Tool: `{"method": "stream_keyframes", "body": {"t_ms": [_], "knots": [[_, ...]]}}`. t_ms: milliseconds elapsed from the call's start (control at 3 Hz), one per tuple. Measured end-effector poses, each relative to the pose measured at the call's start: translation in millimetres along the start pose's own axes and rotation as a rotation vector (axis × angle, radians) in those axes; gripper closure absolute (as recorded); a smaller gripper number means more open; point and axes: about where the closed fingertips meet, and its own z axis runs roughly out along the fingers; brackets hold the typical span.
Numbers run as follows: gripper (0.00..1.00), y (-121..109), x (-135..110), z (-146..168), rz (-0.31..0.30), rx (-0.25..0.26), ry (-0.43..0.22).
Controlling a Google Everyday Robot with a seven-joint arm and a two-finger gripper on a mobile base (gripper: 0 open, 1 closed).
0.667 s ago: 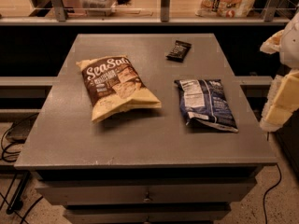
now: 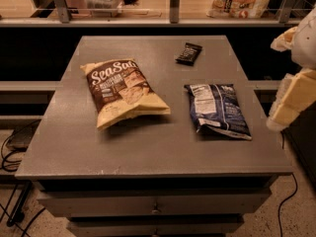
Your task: Pick rxbar chocolate
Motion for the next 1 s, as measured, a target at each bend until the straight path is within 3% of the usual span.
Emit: {"method": "stream_keyframes", "body": {"t_ms": [333, 667, 1000], "knots": [[0.0, -33, -16, 12, 0.018, 0.038, -0.115], [0.0, -81, -25, 32, 0.073, 0.085, -0.2], [0.0, -86, -25, 36, 0.077, 0.091, -0.207]]}}
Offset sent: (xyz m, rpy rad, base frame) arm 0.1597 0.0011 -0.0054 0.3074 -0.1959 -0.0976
